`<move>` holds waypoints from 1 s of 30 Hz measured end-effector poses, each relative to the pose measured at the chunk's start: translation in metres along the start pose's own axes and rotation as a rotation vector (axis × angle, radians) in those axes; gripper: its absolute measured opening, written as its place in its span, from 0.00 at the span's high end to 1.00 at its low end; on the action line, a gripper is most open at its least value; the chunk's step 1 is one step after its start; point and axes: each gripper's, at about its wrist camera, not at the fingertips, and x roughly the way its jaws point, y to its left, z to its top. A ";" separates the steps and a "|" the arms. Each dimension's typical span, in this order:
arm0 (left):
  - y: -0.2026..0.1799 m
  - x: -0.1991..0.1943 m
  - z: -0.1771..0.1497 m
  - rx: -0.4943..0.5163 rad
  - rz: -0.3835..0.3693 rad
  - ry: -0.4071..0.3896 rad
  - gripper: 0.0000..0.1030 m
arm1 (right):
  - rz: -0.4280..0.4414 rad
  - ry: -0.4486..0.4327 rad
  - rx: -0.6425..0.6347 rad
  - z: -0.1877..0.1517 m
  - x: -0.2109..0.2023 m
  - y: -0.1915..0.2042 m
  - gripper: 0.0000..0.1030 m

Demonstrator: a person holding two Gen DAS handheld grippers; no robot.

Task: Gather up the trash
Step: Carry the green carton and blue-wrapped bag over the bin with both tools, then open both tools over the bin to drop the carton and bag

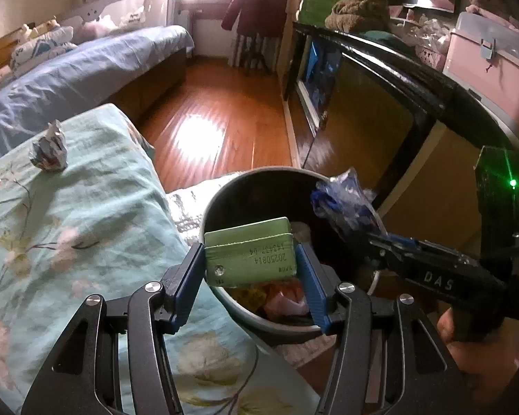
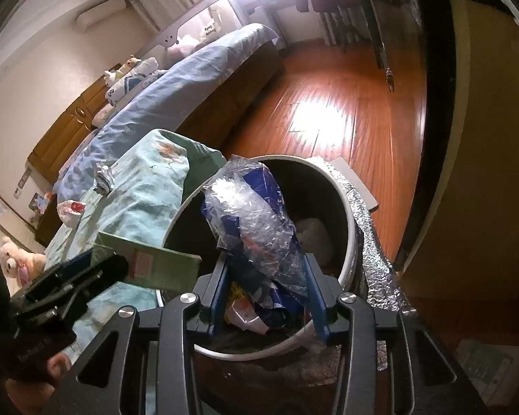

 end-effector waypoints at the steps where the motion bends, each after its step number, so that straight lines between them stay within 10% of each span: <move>1: 0.000 0.001 0.000 0.000 0.001 0.006 0.48 | 0.003 0.000 0.004 0.001 0.000 -0.001 0.56; 30: 0.060 -0.028 -0.038 -0.173 0.055 0.027 0.38 | 0.071 -0.006 -0.012 -0.007 -0.010 0.037 0.17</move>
